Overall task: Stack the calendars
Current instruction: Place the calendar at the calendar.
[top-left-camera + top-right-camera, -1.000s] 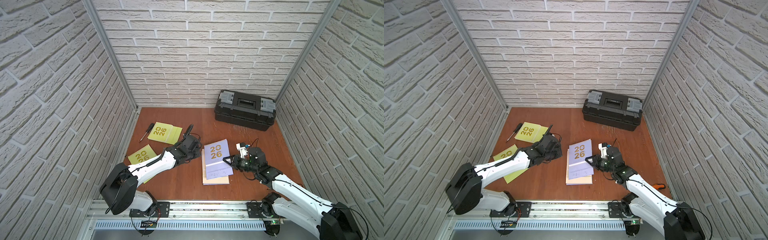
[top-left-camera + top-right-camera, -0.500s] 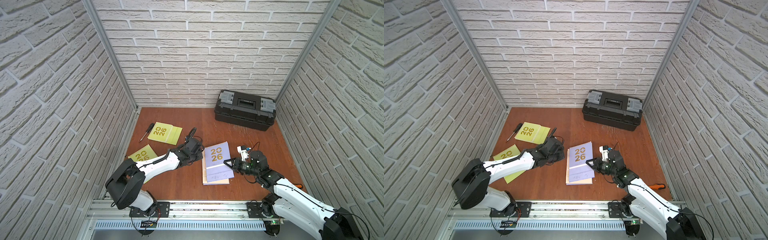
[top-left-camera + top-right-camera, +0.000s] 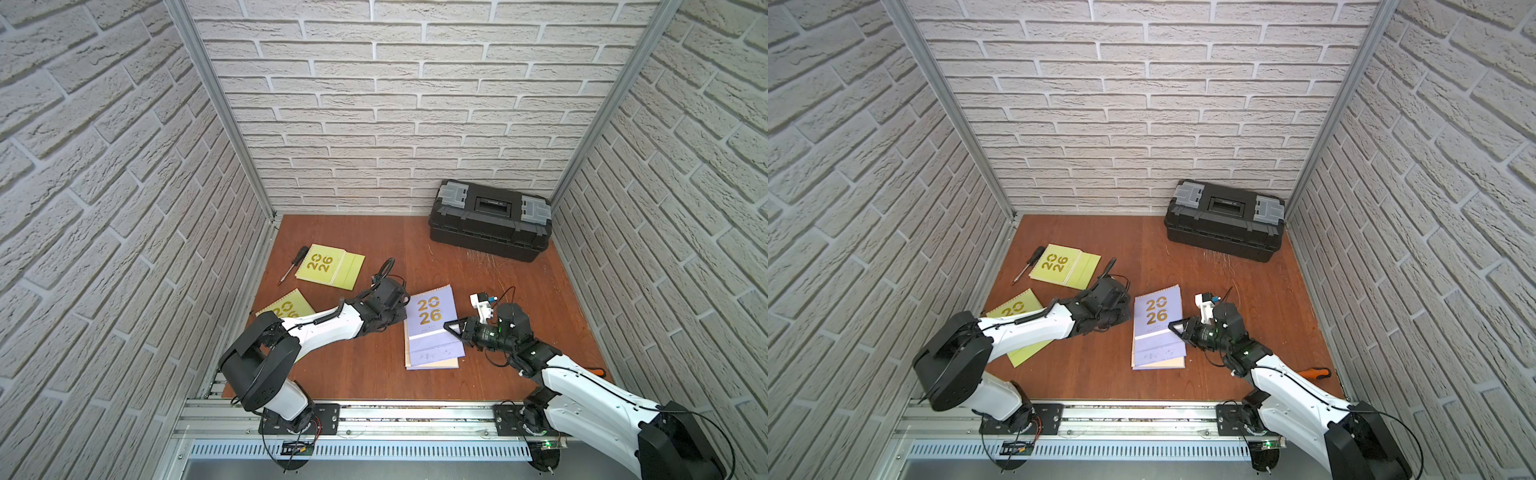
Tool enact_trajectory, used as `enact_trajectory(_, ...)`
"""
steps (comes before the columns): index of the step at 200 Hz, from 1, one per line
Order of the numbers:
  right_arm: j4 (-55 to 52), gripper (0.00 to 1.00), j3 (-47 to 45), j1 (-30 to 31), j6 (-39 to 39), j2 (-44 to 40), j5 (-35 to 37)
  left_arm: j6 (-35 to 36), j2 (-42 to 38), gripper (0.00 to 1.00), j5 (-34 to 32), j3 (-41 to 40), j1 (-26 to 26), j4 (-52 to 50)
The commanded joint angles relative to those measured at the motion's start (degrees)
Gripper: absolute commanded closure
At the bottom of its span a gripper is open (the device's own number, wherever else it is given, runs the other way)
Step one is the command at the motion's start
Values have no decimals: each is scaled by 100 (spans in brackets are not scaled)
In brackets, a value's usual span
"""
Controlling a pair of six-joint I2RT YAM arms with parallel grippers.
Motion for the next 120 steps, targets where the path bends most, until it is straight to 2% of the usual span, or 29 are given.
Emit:
enact_trajectory(1,778,94,-30,66,45,29,-69,-62,33,100,-39,-102,-28,184)
enact_trajectory(87,779,93,-56,103,-30,286,48,-27,156,100,70,-25,13,221)
enact_trajectory(120,456,88,2,133,-149,195,172,-9,157,100,99,-21,38,229)
